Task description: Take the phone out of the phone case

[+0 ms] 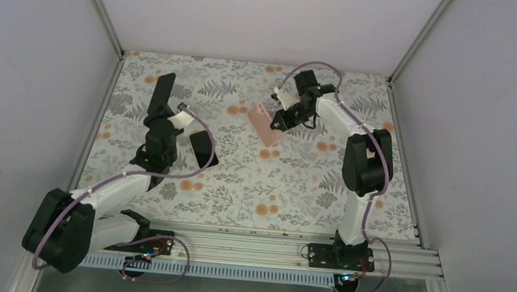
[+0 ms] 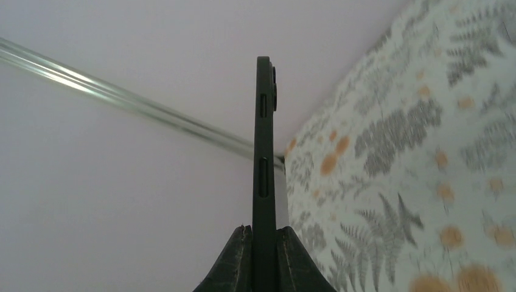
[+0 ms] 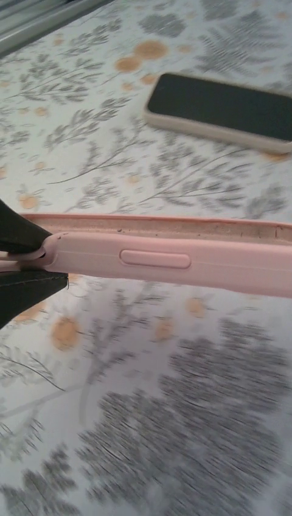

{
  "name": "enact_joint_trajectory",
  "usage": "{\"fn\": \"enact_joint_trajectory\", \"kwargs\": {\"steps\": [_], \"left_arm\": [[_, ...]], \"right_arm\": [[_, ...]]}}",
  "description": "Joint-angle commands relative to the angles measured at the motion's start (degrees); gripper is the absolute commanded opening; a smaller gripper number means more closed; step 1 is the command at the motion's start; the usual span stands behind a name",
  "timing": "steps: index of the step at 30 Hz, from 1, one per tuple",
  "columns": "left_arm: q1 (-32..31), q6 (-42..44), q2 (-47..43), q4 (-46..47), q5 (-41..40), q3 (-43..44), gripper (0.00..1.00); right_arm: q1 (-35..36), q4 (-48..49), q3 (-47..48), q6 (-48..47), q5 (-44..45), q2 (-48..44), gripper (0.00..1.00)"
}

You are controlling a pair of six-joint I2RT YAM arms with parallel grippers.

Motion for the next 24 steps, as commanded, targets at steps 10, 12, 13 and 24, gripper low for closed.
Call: {"fn": "enact_joint_trajectory", "kwargs": {"steps": [10, 12, 13, 24], "left_arm": [[3.31, 7.46, -5.54, 4.22, -0.46, -19.02, 0.02], [3.80, 8.40, -4.57, 6.12, -0.48, -20.82, 0.02], [4.02, 8.77, -4.23, 7.03, -0.48, -21.52, 0.02], [4.76, 9.25, -1.55, 5.00, 3.45, -25.03, 0.03]], "right_arm": [[0.64, 1.52, -11.65, -2.35, 6.14, -1.25, 0.04], [0.59, 1.78, -12.36, -2.49, 6.86, -1.21, 0.04], [0.58, 1.84, -12.58, -2.58, 7.20, -1.15, 0.04], [-0.15, 0.97, -13.21, -3.05, 10.91, 1.11, 0.04]]}}
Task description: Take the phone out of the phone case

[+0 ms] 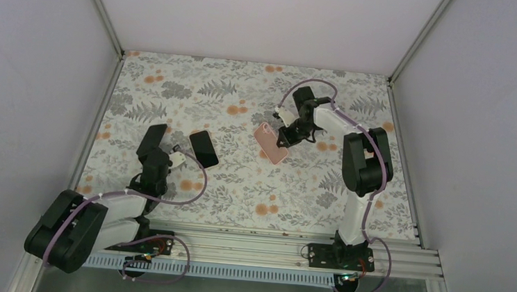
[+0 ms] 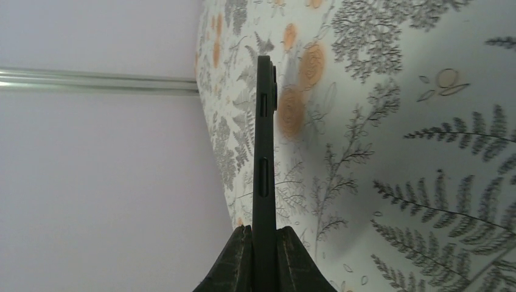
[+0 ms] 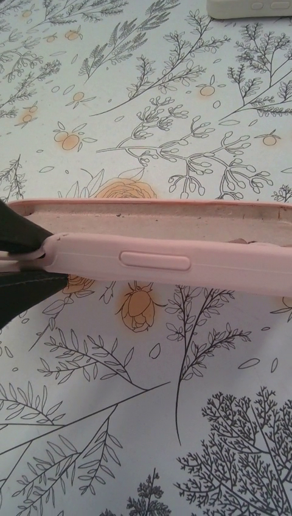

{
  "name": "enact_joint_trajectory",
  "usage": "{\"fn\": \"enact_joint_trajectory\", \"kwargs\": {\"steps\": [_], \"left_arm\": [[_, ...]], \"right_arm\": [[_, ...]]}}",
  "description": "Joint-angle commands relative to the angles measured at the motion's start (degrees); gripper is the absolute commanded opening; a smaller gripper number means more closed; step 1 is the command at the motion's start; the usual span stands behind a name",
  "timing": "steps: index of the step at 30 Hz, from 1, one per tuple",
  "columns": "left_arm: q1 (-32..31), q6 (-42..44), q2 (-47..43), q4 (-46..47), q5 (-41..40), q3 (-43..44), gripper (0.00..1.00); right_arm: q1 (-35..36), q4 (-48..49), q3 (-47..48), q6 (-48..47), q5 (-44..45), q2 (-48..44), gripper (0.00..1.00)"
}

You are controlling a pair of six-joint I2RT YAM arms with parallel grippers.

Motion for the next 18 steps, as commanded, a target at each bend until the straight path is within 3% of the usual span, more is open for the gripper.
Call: {"fn": "enact_joint_trajectory", "kwargs": {"steps": [1, 7, 10, 13, 18], "left_arm": [[0.30, 0.59, 0.99, 1.12, 2.80, -0.88, 0.03], [0.34, 0.43, 3.57, -3.53, 4.94, -0.86, 0.08], [0.29, -0.12, 3.79, -7.15, 6.12, -0.31, 0.15], [0.29, -2.35, 1.67, -15.77, 9.32, 1.70, 0.36], [0.31, -6.23, -4.67, -31.57, 15.82, 5.87, 0.70]], "right_arm": [[-0.53, -0.47, -1.07, -1.54, 4.27, 1.32, 0.06], [-1.75, -0.87, -1.06, -1.74, 9.06, 1.23, 0.11], [-2.38, -1.65, -0.82, -2.15, 10.55, 0.74, 0.19], [-2.87, -2.27, -0.83, -2.46, 11.96, -0.03, 0.35], [-2.94, -2.93, -0.59, -2.37, 15.94, -1.39, 0.70]]}}
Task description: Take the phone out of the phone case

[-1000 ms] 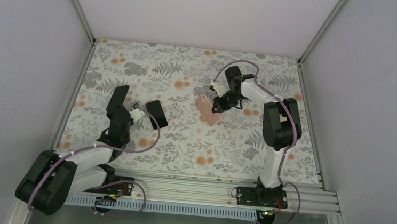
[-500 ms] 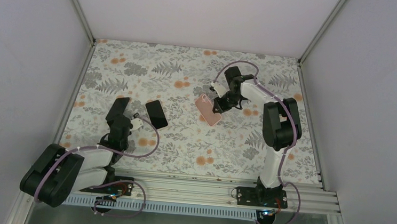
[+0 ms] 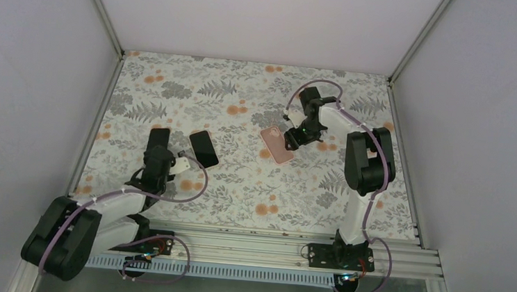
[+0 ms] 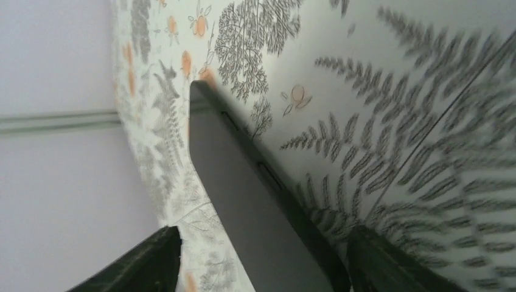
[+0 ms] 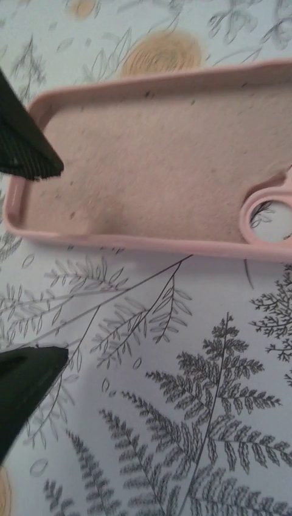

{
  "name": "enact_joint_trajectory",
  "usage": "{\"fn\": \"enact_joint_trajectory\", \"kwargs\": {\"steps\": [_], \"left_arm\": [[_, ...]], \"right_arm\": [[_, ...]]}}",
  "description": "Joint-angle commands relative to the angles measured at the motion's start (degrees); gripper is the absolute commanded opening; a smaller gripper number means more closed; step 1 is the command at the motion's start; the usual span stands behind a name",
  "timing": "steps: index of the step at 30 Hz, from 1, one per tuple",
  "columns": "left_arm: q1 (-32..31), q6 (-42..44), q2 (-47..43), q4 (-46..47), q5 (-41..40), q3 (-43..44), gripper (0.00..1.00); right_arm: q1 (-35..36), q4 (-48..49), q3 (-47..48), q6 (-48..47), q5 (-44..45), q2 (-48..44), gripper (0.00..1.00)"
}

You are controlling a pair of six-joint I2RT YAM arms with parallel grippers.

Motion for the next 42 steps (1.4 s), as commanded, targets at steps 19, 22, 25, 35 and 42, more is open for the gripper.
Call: {"fn": "enact_joint_trajectory", "kwargs": {"steps": [19, 22, 25, 35, 42], "left_arm": [[5.41, -19.44, -13.99, -47.89, 26.07, 36.56, 1.00], [7.81, -20.30, -13.44, -44.45, 23.96, 37.19, 1.00], [11.25, -21.47, -11.81, -41.45, 23.28, 37.83, 1.00], [22.46, -25.09, -8.09, -37.37, 27.90, 39.53, 1.00], [28.20, -24.85, -6.18, -36.35, 32.20, 38.82, 1.00]], "right_arm": [[21.66, -0.11, 13.53, -0.77, 11.33, -0.97, 1.00], [24.26, 1.62, 17.90, -1.69, 10.75, 2.00, 1.00], [26.56, 2.33, 23.51, -2.03, 10.84, 6.27, 1.00], [35.81, 11.61, 30.99, -3.82, 18.69, 17.58, 1.00], [39.35, 17.14, 31.69, -2.64, 21.43, 20.98, 1.00]]}}
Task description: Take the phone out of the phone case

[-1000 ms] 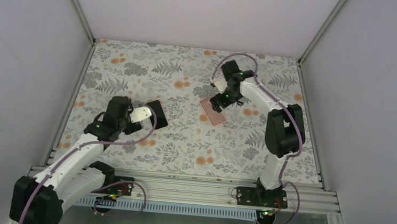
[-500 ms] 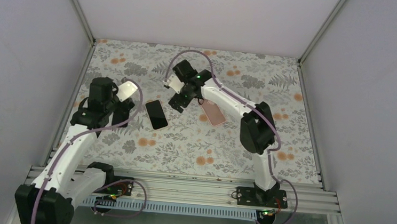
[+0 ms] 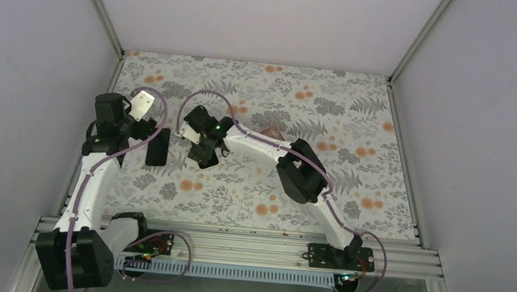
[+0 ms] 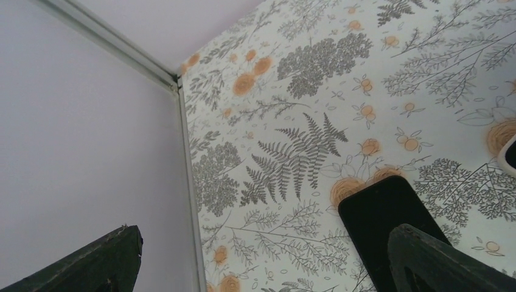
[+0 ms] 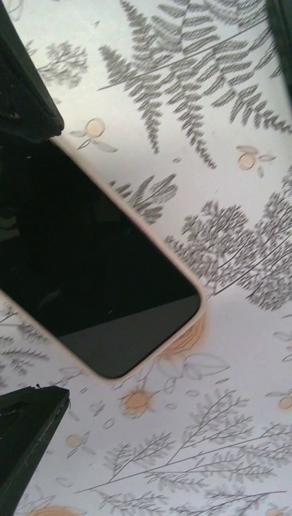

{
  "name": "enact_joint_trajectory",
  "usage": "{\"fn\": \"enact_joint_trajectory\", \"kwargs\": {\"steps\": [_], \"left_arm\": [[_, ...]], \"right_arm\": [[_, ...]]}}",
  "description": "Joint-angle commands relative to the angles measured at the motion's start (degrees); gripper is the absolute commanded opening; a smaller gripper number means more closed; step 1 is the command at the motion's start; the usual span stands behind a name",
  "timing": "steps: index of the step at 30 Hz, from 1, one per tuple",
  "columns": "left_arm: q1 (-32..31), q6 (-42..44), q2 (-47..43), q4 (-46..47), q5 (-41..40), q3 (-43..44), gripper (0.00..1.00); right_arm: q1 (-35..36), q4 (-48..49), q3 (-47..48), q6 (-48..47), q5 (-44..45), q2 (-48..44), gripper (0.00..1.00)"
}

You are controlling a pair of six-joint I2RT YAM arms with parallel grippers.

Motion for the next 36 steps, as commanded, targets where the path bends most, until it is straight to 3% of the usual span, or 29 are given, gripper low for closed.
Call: {"fn": "enact_joint_trajectory", "kwargs": {"steps": [1, 9, 21, 36], "left_arm": [[2.84, -1.07, 0.89, 1.99, 4.25, 0.81, 1.00], [5.14, -1.05, 2.91, 3.04, 6.63, -0.28, 1.00], [6.35, -2.63, 5.13, 4.65, 8.22, 0.20, 1.00], [8.23, -2.01, 4.67, 4.79, 8.77, -0.91, 1.00]], "right_arm": [[1.51, 5.83, 2.03, 0.23, 3.68, 1.66, 1.00], [2.97, 8.15, 1.15, -1.65, 5.77, 3.84, 1.00], [3.74, 19.56, -2.90, -7.59, 17.67, 4.40, 1.00], [3.39, 20.80, -0.42, -11.05, 22.40, 8.98, 1.00]]}}
